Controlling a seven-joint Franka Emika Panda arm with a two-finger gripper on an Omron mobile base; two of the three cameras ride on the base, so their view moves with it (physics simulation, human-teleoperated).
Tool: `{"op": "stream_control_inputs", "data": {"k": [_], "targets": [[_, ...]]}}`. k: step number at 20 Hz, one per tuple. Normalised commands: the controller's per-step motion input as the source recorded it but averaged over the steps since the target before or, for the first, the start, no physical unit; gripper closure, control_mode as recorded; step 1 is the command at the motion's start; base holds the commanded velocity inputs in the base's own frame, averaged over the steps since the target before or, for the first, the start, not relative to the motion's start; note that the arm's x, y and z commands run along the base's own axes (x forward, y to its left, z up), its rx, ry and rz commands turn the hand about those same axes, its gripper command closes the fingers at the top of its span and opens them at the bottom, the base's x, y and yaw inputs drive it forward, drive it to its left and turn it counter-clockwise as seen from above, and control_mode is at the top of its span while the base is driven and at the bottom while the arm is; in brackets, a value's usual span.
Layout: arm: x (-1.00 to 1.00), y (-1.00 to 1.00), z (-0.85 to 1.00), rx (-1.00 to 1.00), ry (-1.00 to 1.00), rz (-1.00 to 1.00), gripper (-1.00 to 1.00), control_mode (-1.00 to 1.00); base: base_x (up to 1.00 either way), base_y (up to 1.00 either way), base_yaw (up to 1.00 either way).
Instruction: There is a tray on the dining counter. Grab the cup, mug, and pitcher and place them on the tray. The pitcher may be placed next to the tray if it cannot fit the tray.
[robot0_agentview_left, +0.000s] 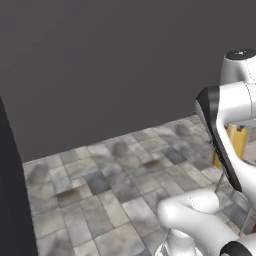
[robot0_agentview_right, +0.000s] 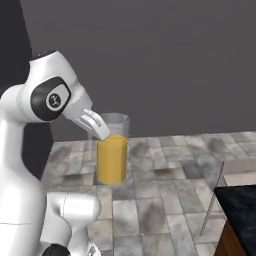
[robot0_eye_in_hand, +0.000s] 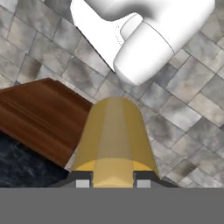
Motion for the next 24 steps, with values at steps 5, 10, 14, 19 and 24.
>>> {"op": "stream_control_inputs", "data": {"k": [5, 10, 14, 19, 24], "targets": [[0.0, 0.0, 0.0, 0.0, 0.0, 0.0, 1.0, 1.0, 0.64, 0.0, -0.58], [0.0, 0.0, 0.0, 0.0, 0.0, 0.0, 1.0, 1.0, 0.55, 0.02, -0.6], [0.0, 0.0, 0.0, 0.0, 0.0, 0.0, 1.0, 1.0, 0.46, 0.16, -0.58], [0.0, 0.0, 0.0, 0.0, 0.0, 0.0, 1.0, 1.0, 0.34, 0.3, -0.55], [0.0, 0.0, 0.0, 0.0, 0.0, 0.0, 1.0, 1.0, 0.21, 0.57, -0.44]]}}
